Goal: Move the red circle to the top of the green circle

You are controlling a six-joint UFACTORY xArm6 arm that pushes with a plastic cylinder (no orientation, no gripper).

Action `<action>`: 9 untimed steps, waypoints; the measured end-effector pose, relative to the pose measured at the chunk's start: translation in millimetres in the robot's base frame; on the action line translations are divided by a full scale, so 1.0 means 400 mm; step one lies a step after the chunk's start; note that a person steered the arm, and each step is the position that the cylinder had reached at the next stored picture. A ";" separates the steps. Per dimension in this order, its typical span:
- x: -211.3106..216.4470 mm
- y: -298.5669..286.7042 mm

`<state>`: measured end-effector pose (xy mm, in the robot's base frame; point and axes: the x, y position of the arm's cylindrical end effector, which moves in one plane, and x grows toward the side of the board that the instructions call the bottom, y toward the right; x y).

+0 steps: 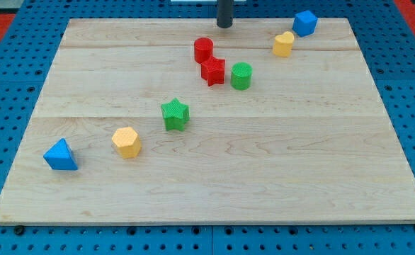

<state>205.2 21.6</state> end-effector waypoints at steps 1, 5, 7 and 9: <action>0.005 -0.143; 0.048 -0.263; 0.081 -0.256; 0.183 -0.214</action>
<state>278.2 -64.1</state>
